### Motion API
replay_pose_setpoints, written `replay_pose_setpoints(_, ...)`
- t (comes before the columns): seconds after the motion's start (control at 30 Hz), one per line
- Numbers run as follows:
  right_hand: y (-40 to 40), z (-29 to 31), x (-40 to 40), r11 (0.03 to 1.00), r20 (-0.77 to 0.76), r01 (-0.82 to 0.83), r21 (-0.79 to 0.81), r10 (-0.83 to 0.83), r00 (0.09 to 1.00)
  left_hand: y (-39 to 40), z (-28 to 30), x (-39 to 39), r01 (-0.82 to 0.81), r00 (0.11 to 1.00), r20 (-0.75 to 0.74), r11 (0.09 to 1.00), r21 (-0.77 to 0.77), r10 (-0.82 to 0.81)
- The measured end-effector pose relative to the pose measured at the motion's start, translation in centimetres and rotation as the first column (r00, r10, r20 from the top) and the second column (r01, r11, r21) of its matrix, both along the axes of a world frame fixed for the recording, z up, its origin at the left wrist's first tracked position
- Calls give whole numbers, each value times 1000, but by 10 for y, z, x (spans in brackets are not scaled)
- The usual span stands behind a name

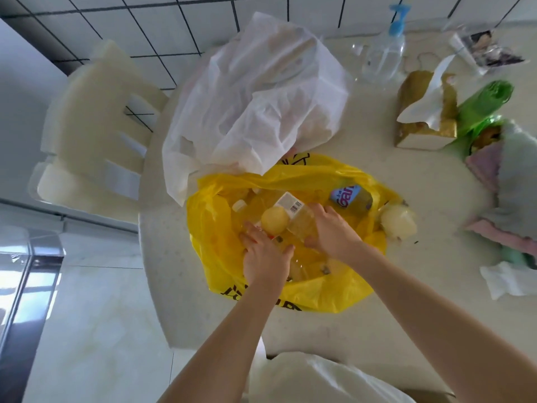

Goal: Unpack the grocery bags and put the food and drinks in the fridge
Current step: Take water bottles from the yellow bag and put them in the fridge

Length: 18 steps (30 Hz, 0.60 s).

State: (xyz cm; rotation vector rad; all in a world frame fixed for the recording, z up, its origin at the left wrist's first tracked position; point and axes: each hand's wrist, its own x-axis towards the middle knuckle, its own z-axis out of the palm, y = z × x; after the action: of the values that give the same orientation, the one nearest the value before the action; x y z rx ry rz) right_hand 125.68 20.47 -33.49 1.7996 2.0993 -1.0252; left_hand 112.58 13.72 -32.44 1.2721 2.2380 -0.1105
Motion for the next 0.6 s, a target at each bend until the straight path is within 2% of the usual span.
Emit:
replay_pose_setpoints(0.33, 7, -1, 11, 996, 80, 84, -9, -83, 993, 8, -4, 15, -86, 996, 15, 994, -63, 87)
replay_pose_setpoints(0.47, 4, -1, 8, 998, 114, 65, 14, -66, 991, 11, -8, 19, -95, 995, 23, 992, -88, 98)
replay_pose_setpoints(0.6, 0, -6, 10, 998, 113, 59, 30, -62, 992, 11, -7, 18, -174, 973, 150, 984, -33, 177)
